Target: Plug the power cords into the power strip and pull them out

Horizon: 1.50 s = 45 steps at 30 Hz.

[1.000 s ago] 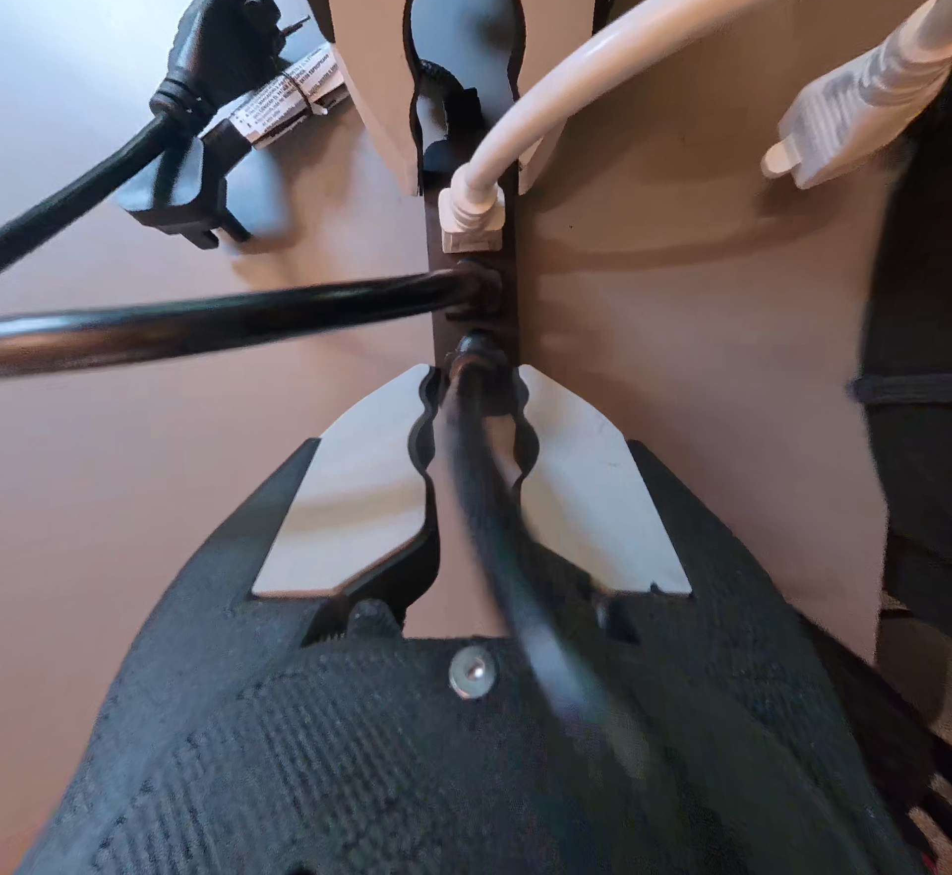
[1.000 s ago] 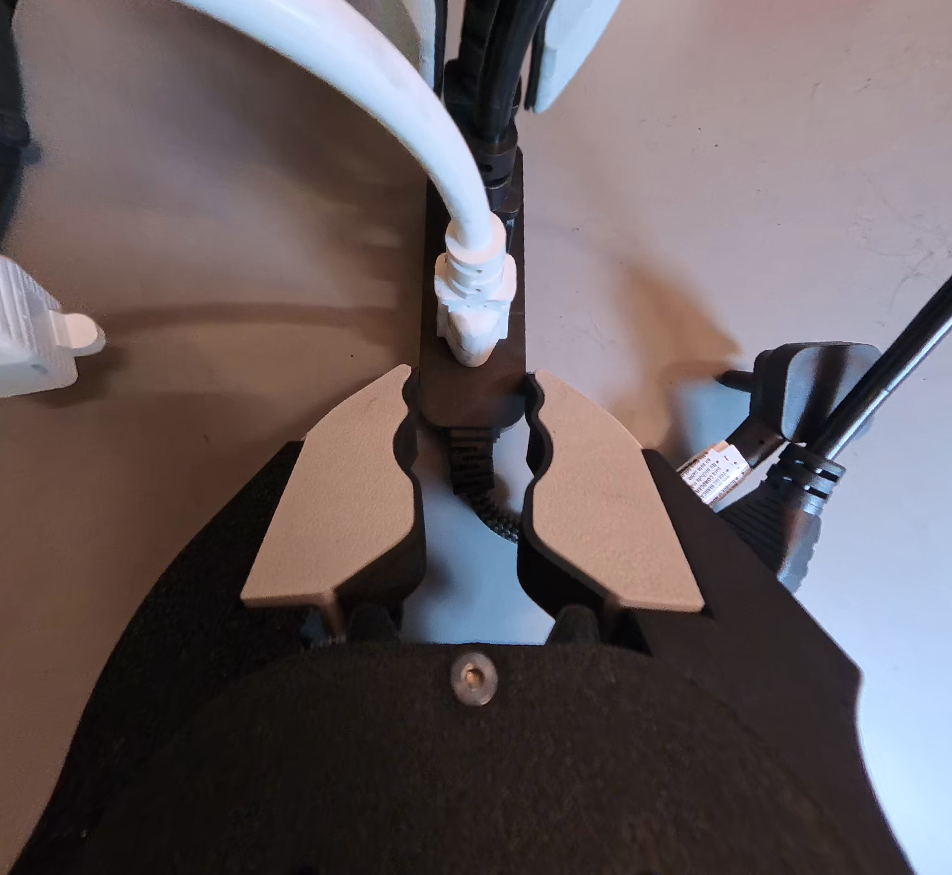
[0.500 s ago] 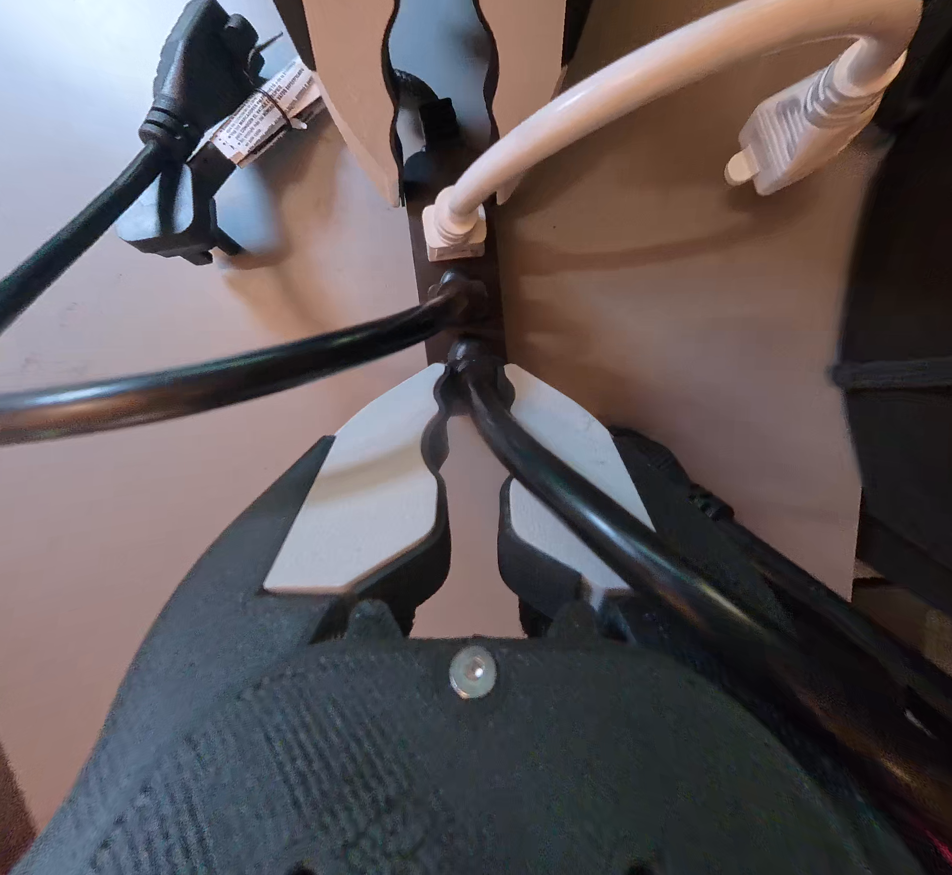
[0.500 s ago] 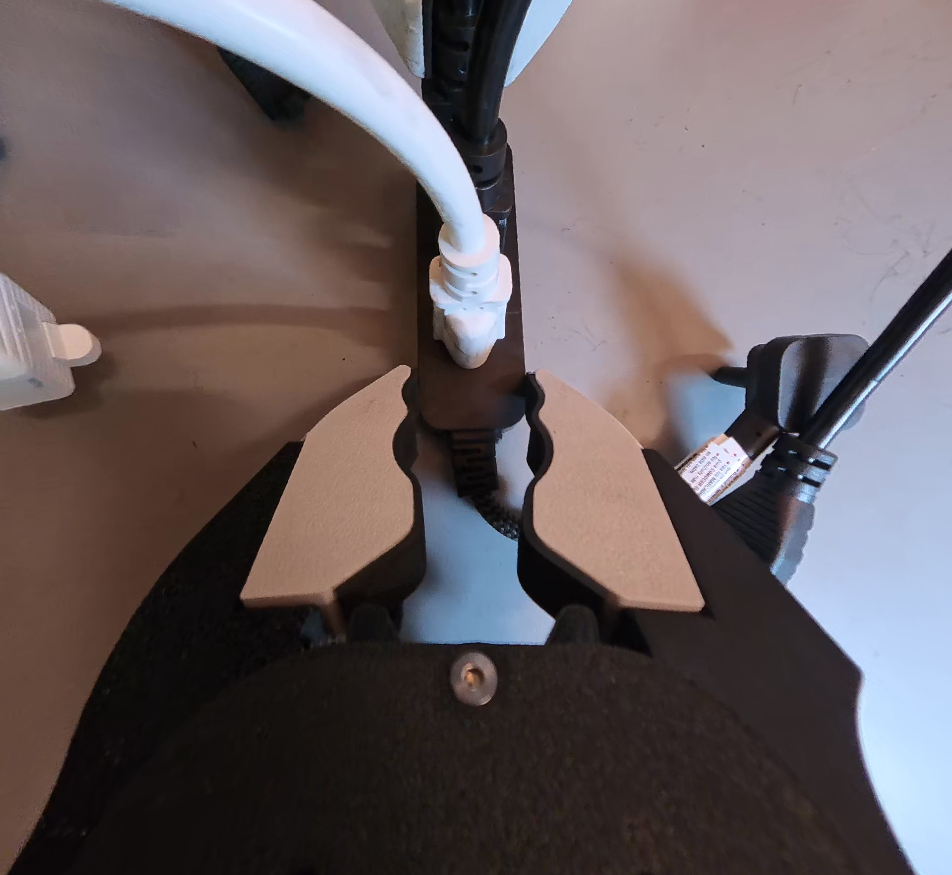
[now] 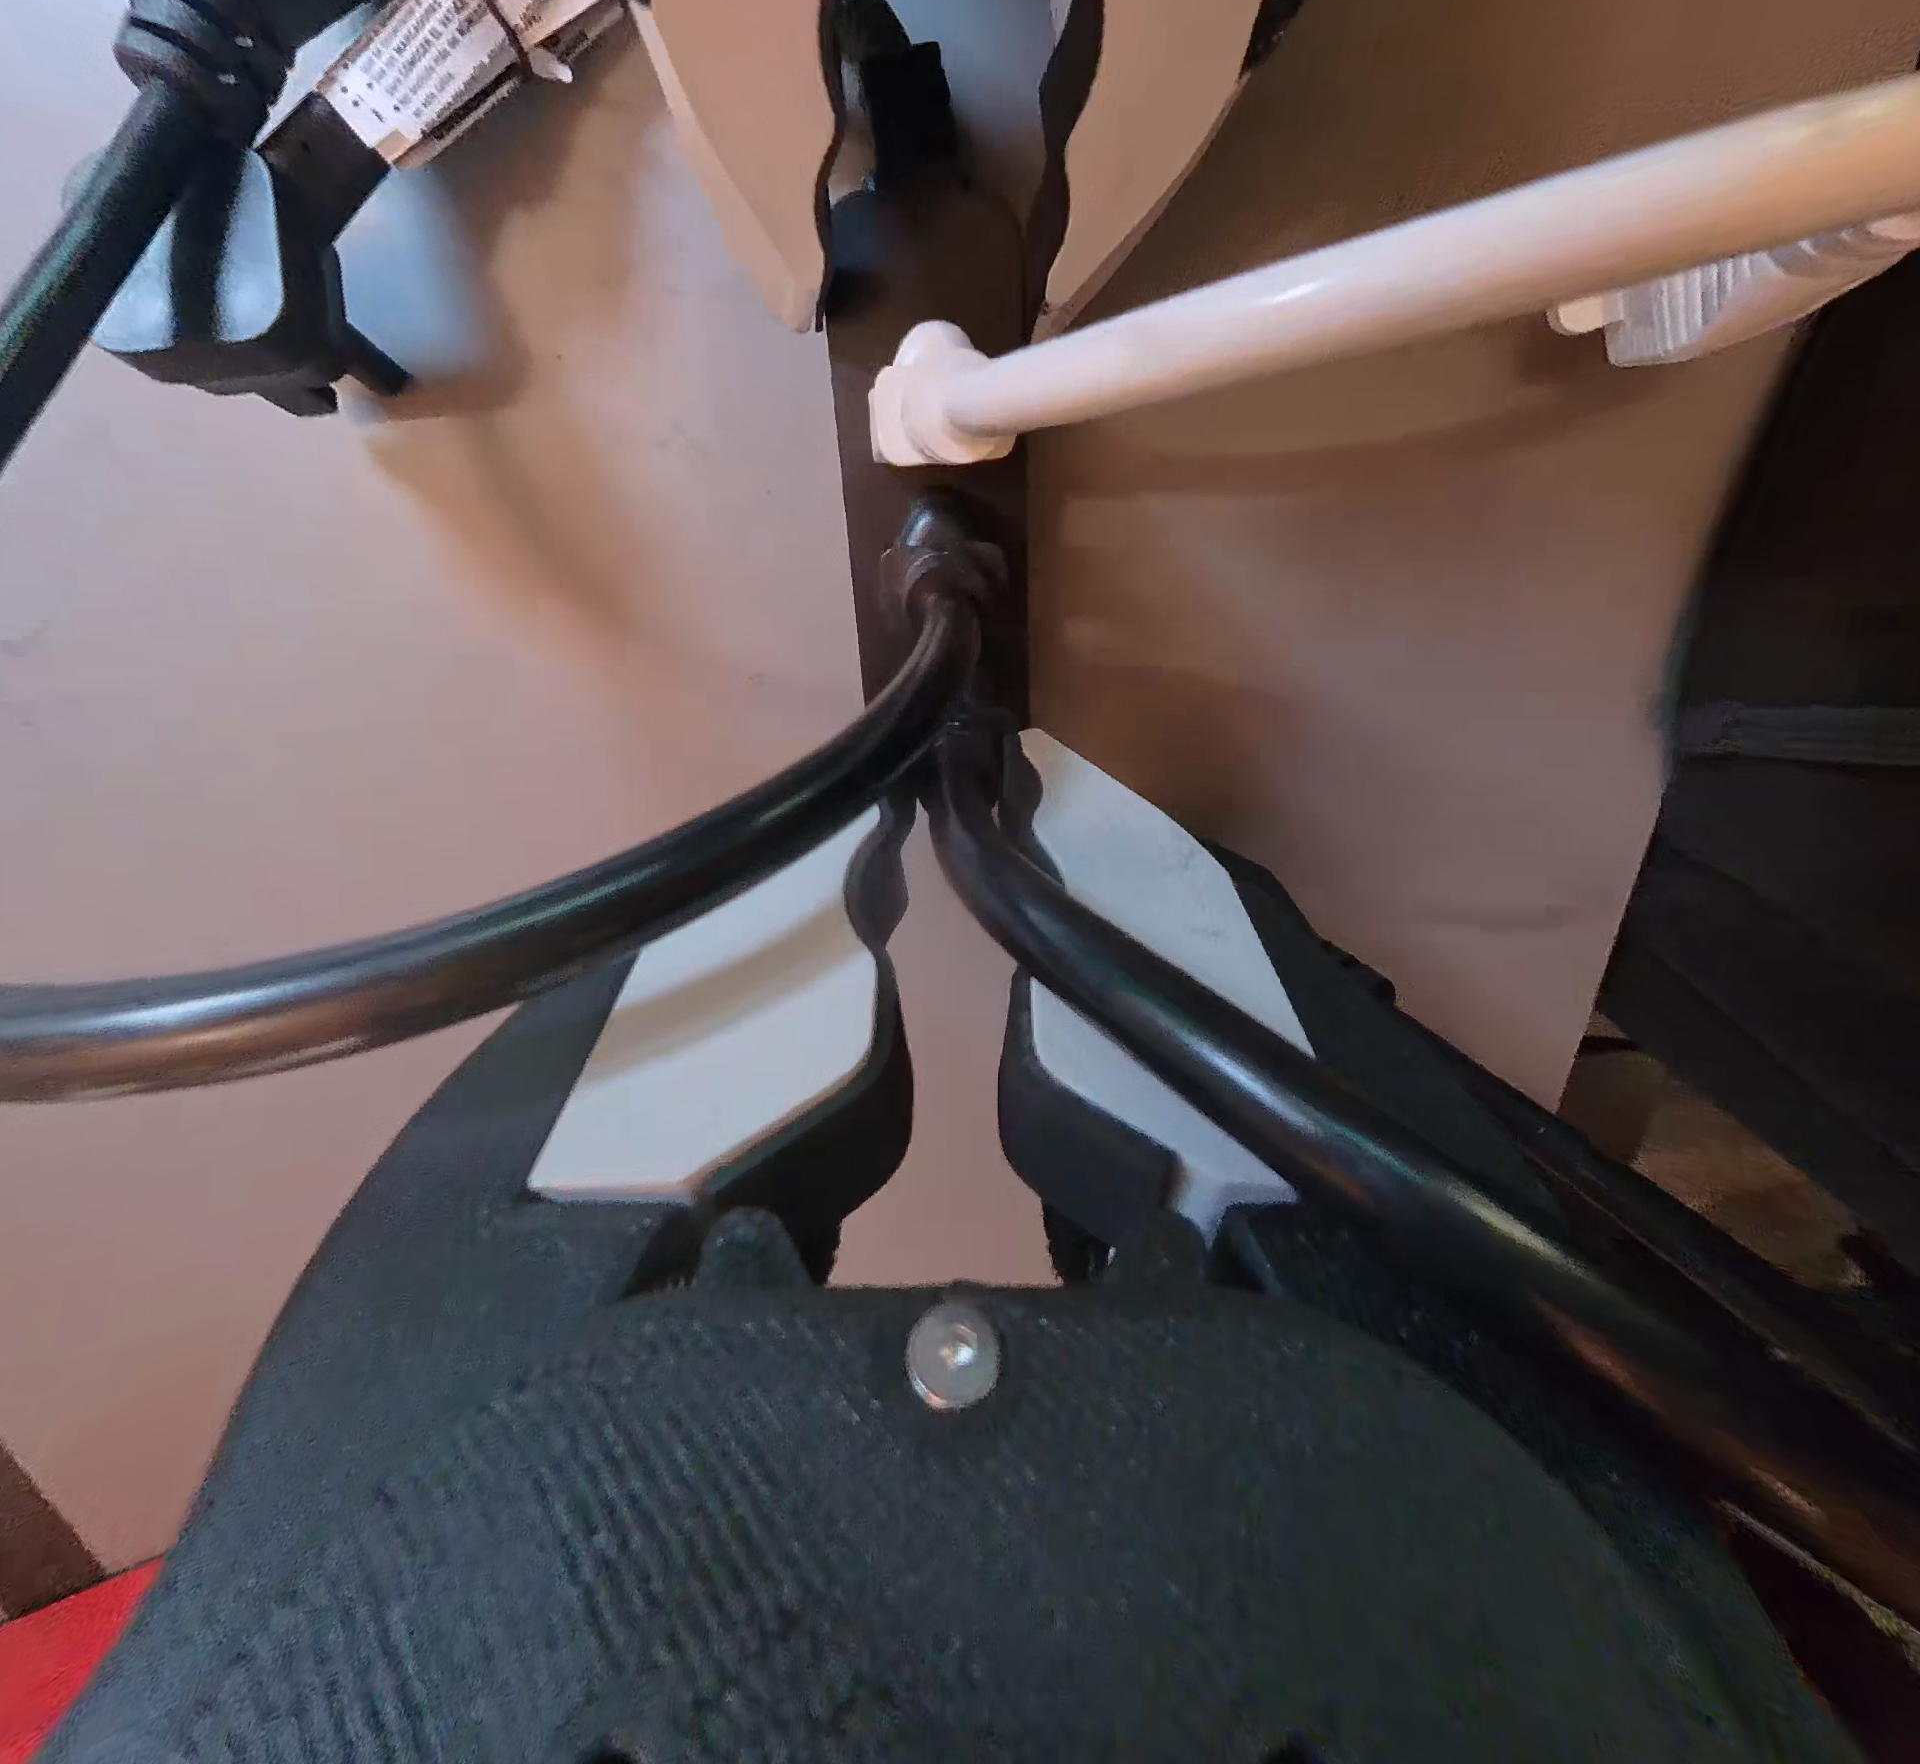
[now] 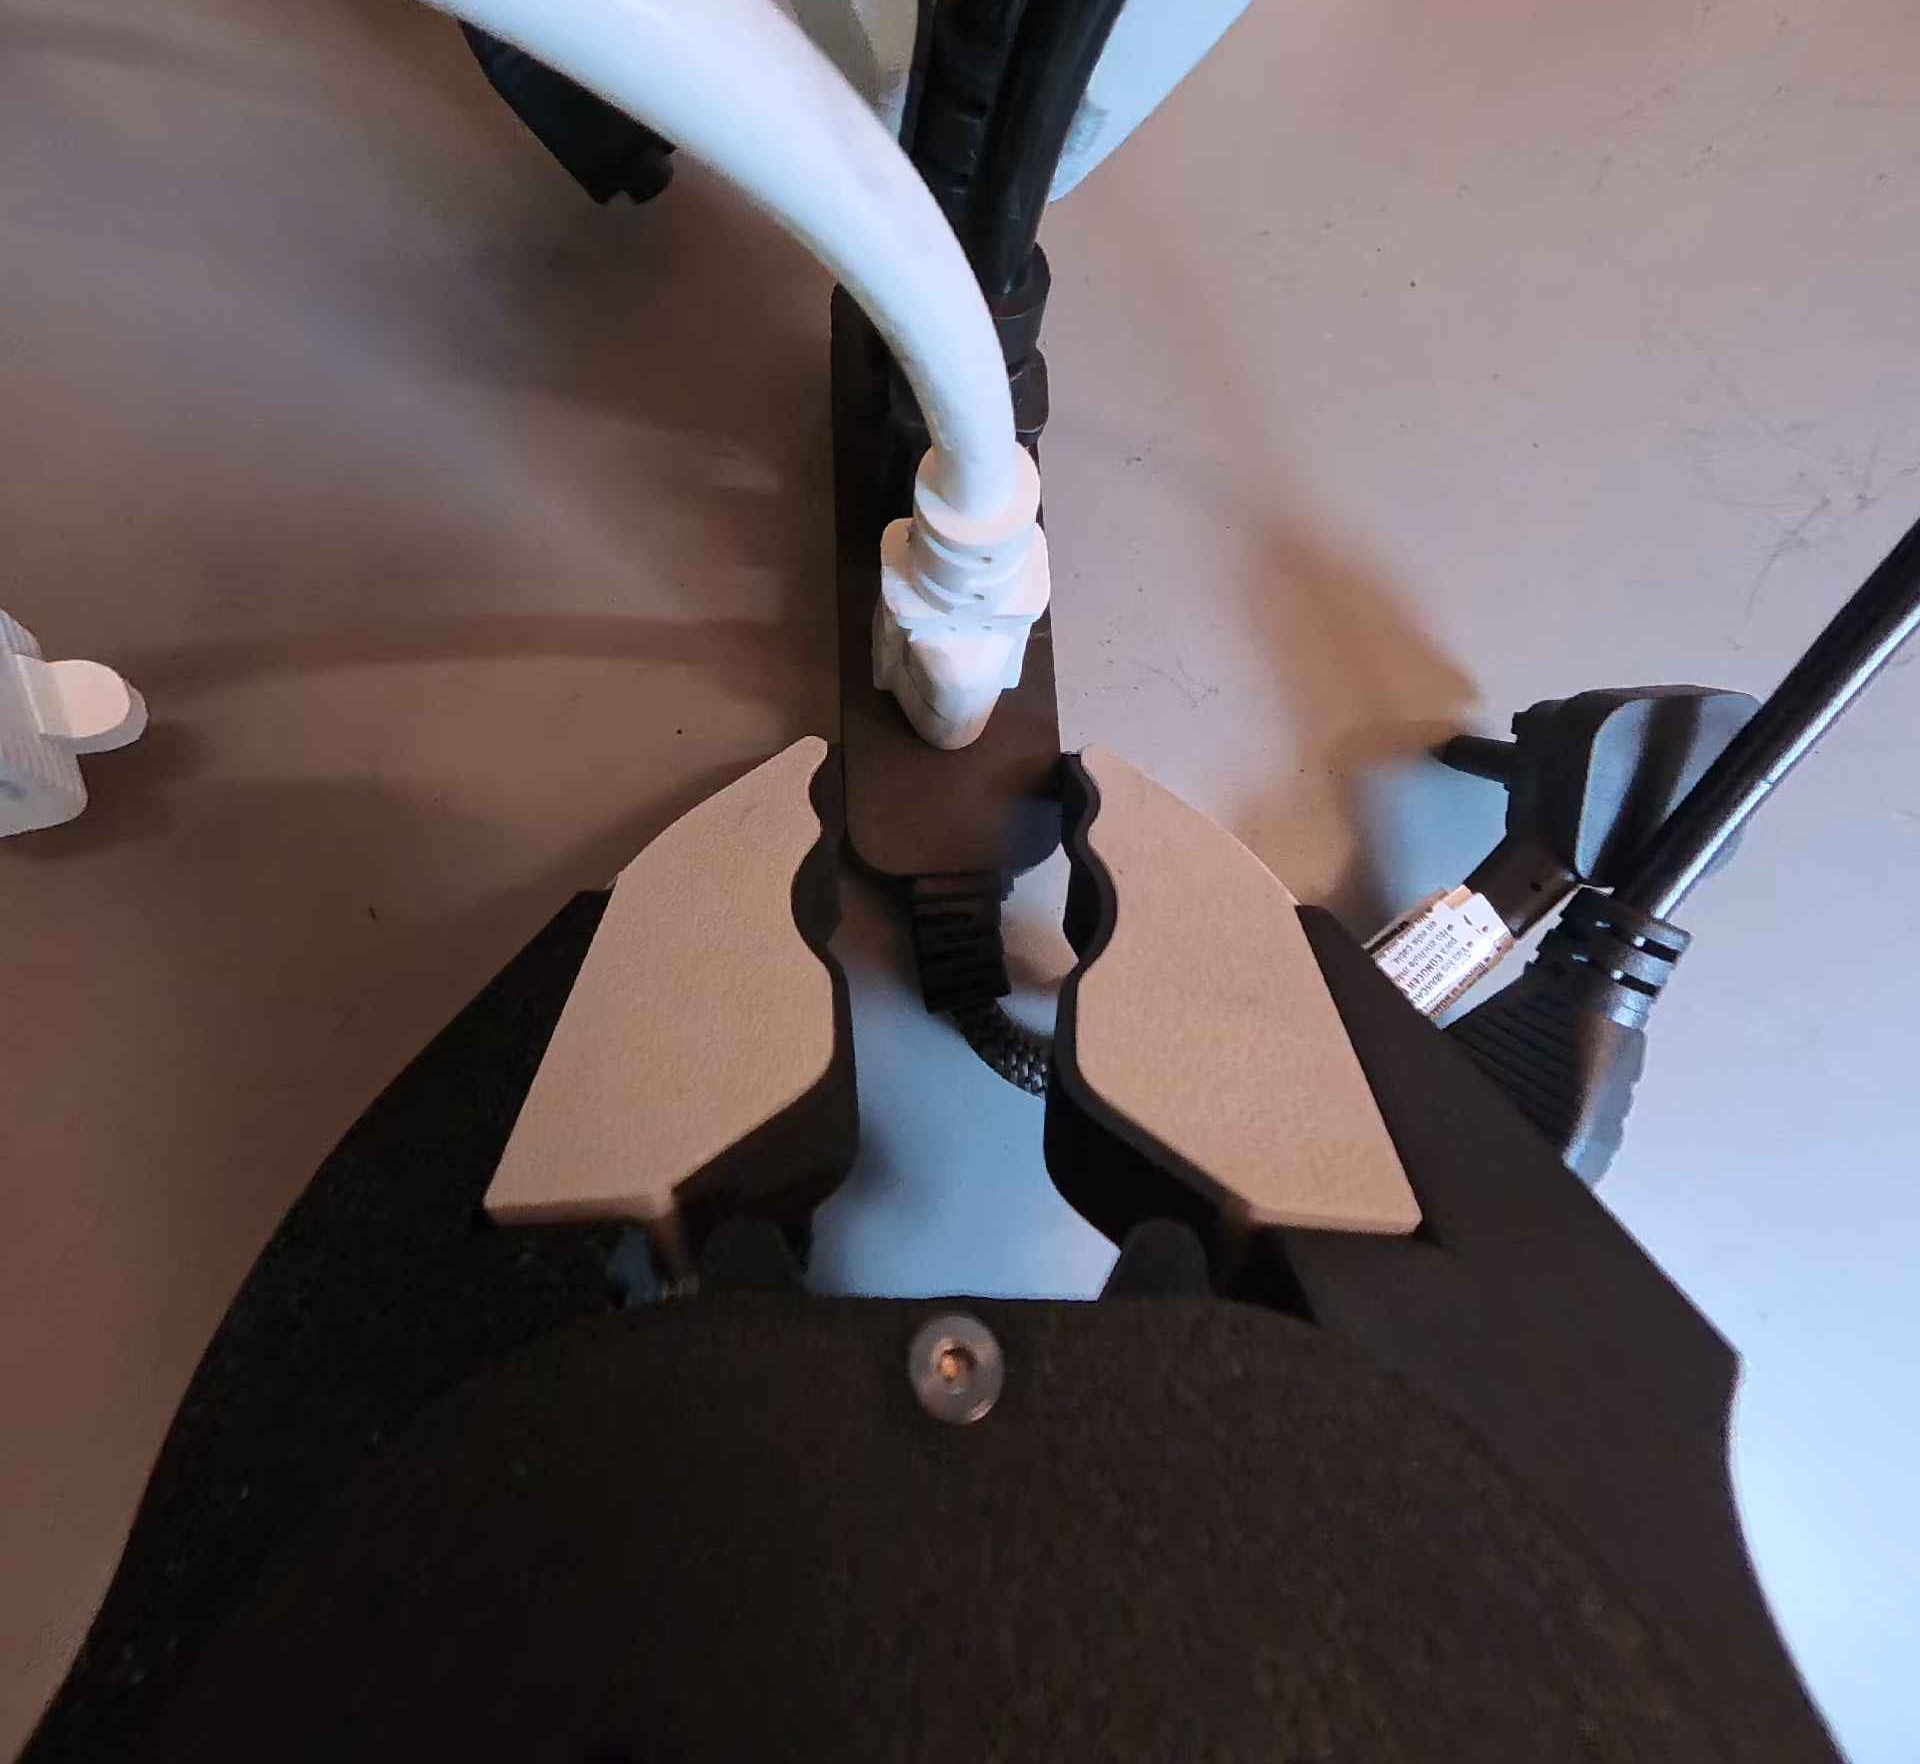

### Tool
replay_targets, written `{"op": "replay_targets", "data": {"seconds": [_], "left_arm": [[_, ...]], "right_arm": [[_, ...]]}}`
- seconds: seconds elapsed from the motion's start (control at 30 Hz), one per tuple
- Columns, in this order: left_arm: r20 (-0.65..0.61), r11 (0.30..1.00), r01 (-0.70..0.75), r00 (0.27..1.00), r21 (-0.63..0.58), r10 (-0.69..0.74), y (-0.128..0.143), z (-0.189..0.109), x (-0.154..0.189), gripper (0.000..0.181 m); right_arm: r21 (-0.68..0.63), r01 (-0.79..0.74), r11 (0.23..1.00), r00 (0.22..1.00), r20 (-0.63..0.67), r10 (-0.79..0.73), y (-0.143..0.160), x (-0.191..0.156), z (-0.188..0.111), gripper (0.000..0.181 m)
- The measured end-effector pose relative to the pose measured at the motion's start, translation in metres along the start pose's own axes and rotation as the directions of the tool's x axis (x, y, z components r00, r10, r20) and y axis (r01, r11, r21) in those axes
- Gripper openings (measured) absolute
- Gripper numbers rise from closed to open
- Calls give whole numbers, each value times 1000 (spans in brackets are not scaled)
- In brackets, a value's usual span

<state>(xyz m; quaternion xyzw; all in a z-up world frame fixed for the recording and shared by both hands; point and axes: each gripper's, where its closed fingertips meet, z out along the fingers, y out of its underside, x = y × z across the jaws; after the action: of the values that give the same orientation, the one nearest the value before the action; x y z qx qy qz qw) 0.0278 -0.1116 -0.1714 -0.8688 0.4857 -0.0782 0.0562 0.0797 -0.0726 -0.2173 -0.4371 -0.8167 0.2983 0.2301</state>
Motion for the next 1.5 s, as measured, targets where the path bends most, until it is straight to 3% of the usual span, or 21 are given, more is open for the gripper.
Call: {"op": "replay_targets", "data": {"seconds": [0.3,0.4,0.53,0.63,0.97,1.27,1.4,1.5], "left_arm": [[0,999,31,1000,10,-31,2,0,4,16],[60,1000,11,998,-4,-11,1,1,7,16],[8,999,50,999,-2,-50,1,1,4,16],[86,1000,-6,996,-22,8,1,2,9,17],[38,999,34,999,0,-34,-2,4,4,16],[110,998,-13,994,60,6,-12,11,7,17],[72,1000,-17,997,-4,18,-12,11,5,16],[48,997,38,998,68,-41,-12,11,5,16]], "right_arm": [[-7,1,1000,1000,-7,-1,-1,-3,1,40],[-5,-5,1000,1000,-6,5,-1,-3,1,40],[-5,-9,1000,1000,-2,9,-1,-3,1,40],[-3,-11,1000,1000,-4,11,-1,-4,1,40],[3,-17,1000,1000,9,17,1,-2,0,40],[2,-8,1000,1000,17,8,7,0,-5,41],[4,-10,1000,1000,14,10,7,0,-5,41],[9,-13,1000,1000,7,13,7,0,-5,41]]}}
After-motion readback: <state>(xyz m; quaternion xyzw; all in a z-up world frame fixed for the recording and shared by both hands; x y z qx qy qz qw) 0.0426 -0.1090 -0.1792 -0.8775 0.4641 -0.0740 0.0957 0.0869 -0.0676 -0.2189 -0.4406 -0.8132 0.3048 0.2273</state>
